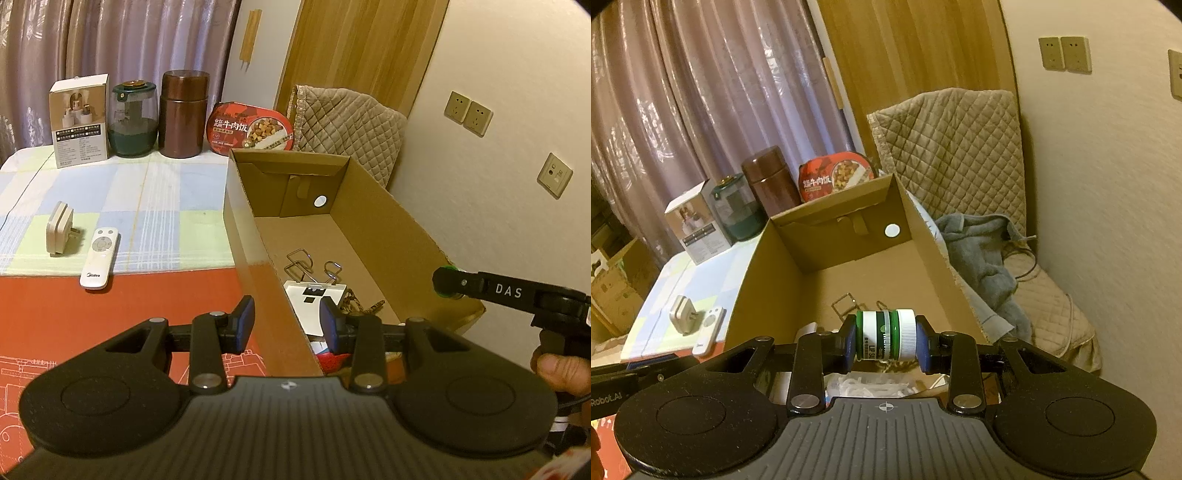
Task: Organize rigid objects
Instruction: 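Lower the green-and-white jar into the box and open the right tool, then move both open tools back over the mat toward the remaining white items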
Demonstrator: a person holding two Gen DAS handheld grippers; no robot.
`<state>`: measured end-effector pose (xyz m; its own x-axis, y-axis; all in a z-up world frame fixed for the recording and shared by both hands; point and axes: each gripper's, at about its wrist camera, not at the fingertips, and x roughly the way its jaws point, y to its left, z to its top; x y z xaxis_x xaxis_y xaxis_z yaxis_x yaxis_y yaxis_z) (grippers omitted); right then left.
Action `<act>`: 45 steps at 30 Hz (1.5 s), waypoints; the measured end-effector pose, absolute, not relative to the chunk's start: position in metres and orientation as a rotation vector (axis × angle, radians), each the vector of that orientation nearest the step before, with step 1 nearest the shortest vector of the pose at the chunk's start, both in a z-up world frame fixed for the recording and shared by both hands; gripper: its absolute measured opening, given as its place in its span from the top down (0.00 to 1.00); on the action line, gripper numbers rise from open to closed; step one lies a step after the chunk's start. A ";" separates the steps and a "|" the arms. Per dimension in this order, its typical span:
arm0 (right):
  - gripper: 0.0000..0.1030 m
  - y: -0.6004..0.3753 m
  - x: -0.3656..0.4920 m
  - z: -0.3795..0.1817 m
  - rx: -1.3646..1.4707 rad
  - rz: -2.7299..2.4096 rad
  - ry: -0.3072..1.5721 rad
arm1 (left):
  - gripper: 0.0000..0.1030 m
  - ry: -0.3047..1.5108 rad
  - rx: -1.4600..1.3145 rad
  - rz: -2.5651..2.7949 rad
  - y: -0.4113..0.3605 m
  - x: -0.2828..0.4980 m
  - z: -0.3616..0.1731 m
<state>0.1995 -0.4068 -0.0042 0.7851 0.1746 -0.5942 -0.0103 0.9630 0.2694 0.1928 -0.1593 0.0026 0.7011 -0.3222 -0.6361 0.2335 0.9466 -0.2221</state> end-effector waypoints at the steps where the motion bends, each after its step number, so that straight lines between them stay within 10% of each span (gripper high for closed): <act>1: 0.71 -0.408 0.200 -0.004 0.265 0.102 0.662 | 0.68 0.731 -0.130 -0.309 -0.159 0.193 0.003; 7: 0.51 -0.414 0.193 -0.001 0.295 0.089 0.627 | 0.68 0.732 -0.138 -0.305 -0.158 0.190 0.003; 31: 0.48 -0.412 0.167 0.031 0.324 0.077 0.584 | 0.67 0.680 -0.168 -0.286 -0.133 0.169 0.027; 45: 0.41 -0.360 0.158 0.086 0.304 0.155 0.492 | 0.50 0.609 -0.190 -0.205 -0.068 0.145 0.055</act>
